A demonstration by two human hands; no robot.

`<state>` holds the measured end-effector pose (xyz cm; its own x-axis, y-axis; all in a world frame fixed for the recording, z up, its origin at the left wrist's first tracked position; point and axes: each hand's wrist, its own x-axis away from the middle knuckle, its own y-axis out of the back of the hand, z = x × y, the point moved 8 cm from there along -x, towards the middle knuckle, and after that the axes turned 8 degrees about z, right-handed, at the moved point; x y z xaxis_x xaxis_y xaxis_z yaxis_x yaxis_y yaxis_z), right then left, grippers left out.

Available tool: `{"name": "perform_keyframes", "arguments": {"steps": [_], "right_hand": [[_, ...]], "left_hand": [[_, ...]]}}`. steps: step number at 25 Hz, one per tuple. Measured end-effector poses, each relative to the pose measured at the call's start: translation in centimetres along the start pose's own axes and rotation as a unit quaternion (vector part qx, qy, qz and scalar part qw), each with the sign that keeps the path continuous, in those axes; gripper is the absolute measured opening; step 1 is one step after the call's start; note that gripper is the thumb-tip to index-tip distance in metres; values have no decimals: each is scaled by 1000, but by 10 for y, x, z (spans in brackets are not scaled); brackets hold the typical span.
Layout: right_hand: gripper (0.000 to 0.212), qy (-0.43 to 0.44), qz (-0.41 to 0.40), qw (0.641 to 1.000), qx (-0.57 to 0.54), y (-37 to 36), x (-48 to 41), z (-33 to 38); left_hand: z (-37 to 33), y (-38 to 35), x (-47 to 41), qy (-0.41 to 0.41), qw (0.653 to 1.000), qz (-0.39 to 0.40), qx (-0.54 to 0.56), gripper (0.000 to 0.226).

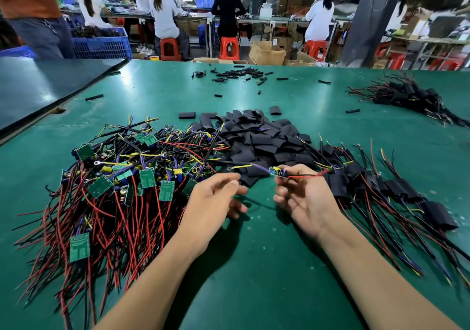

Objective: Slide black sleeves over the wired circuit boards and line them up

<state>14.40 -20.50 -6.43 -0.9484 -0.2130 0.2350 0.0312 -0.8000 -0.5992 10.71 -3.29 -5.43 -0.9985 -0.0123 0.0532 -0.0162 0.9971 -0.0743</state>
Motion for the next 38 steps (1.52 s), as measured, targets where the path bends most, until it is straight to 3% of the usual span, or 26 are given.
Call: {"name": "perform_keyframes", "arguments": {"steps": [4, 7, 9, 11, 13, 15, 17, 19, 22, 24, 26, 28, 31, 34, 35, 38], "right_hand": [[16, -20, 67, 972, -223, 0, -1, 6], [12, -23, 89, 961, -262, 2, -1, 11], [8, -84, 140, 965, -203, -11, 3, 3], [11, -150, 184, 969, -75, -27, 10, -15], [11, -185, 183, 964, 45, -33, 15, -30], [14, -180, 148, 966, 115, -31, 13, -36], [23, -156, 116, 970, 145, -28, 9, -36], [25, -119, 104, 974, 162, -27, 4, -36], [19, -40, 85, 962, 256, -25, -2, -31], [14, 47, 41, 928, 367, -22, -7, -20], [3, 181, -41, 849, 495, -20, -6, 2], [28, 258, -68, 771, 578, -19, -5, 14], [63, 200, -21, 725, 659, -16, -21, 8], [60, 155, -5, 644, 749, -18, -30, -2], [54, 165, -5, 635, 755, -20, -29, -3], [33, 209, -19, 670, 712, -23, -21, 5]], "left_hand": [[-1, -7, 1, -9, 999, 29, 23, 20], [2, -10, 1, -7, 999, 44, 25, 21], [5, -13, 0, 3, 997, 60, 52, 25], [9, -15, -2, 29, 992, 76, 96, 36], [14, -17, -4, 58, 989, 91, 104, 49], [14, -22, -2, 49, 990, 108, 70, 52], [9, -24, 1, 6, 994, 101, 38, 37], [5, -16, 2, -30, 998, 56, -5, 14], [2, 2, -2, -42, 997, -2, -67, 9], [5, 7, -4, -23, 996, -13, -83, 10], [8, 5, -4, -12, 997, -10, -69, 12], [7, 4, -4, -12, 998, -10, -58, 19], [2, 7, -3, -29, 992, -21, -119, 22], [-4, 10, 1, -53, 981, -46, -181, 10], [-5, 9, 2, -59, 976, -53, -202, 9], [-6, 10, 3, -66, 968, -67, -234, 6]]}}
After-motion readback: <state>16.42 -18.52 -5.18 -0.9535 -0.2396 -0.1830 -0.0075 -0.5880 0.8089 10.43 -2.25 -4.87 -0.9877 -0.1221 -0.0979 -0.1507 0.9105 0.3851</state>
